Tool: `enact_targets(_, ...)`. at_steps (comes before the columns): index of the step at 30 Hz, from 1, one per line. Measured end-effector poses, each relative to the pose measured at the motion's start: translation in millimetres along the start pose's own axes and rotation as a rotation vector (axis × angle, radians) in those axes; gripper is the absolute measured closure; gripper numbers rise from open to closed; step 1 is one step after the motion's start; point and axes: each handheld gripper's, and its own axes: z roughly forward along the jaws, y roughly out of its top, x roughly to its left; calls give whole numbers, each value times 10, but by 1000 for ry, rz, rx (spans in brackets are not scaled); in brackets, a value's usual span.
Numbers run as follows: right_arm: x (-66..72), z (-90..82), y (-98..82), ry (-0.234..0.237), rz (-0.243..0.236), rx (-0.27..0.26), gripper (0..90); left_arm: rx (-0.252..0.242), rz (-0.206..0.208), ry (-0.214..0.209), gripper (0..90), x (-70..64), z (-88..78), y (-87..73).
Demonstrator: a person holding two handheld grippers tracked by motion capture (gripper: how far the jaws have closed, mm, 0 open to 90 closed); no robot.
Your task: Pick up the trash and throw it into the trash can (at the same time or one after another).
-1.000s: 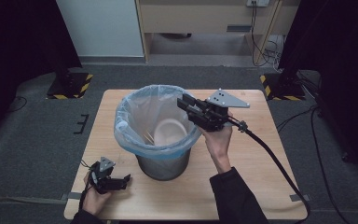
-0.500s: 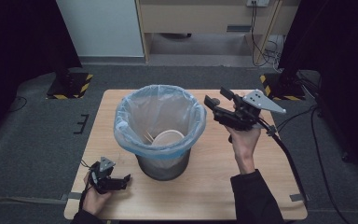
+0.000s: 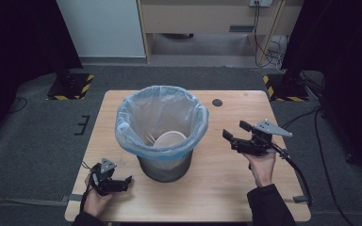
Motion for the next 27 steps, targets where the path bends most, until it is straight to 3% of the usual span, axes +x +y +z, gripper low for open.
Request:
enact_targets(5, -105, -15, -411, -29, -43, 112, 124, 0, 0, 0, 0, 0, -1, 0)
enact_targets(10, -299, -73, -819, -42, 20, 259, 91, 0, 0, -3, 0, 3, -2, -1)
enact_targets(14, -420, -157, -1021, -93, 15, 306, 65, -1, 4, -9, 0, 7, -7, -6)
enact_targets(21, -635, -235, -1177, -211, 7, 376, 26, -2, 7, -12, 0, 11, -11, -11)
enact_targets(27, -710, -264, -1207, -261, -4, 405, 15, -1, 3, -8, 0, 30, -19, -18)
